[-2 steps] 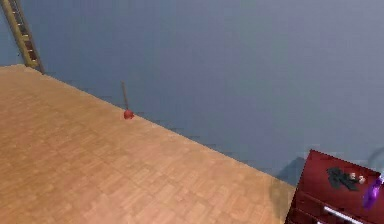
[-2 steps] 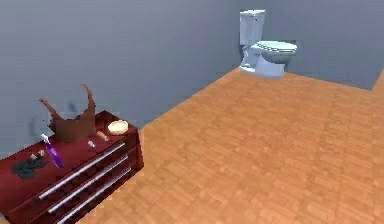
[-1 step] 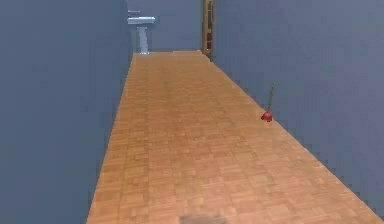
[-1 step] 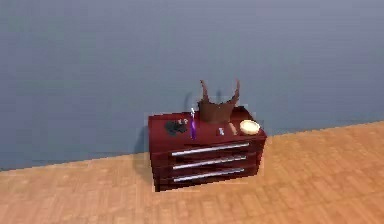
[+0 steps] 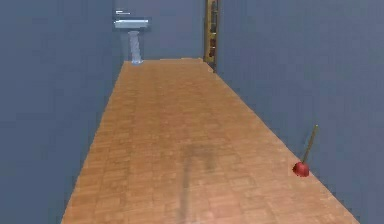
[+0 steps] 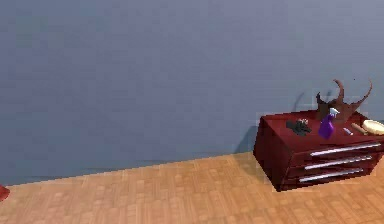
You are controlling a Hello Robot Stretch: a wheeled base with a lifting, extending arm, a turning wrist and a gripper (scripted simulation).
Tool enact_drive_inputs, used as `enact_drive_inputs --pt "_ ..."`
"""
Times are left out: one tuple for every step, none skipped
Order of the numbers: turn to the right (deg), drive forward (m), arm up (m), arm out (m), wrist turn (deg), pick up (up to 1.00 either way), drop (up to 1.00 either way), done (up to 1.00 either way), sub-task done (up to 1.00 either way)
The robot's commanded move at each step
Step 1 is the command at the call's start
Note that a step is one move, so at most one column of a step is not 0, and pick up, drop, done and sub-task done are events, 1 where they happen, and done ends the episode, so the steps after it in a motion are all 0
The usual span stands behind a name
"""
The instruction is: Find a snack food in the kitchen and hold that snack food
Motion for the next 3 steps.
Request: enact_drive_inputs --pt "0.0 1.00 0.00 0.00 0.0 0.00 0.00 0.00 0.00" --pt "0.0 1.00 0.00 0.00 0.0 0.00 0.00 0.00 0.00" --pt "0.0 1.00 0.00 0.00 0.0 0.00 0.00 0.00 0.00"
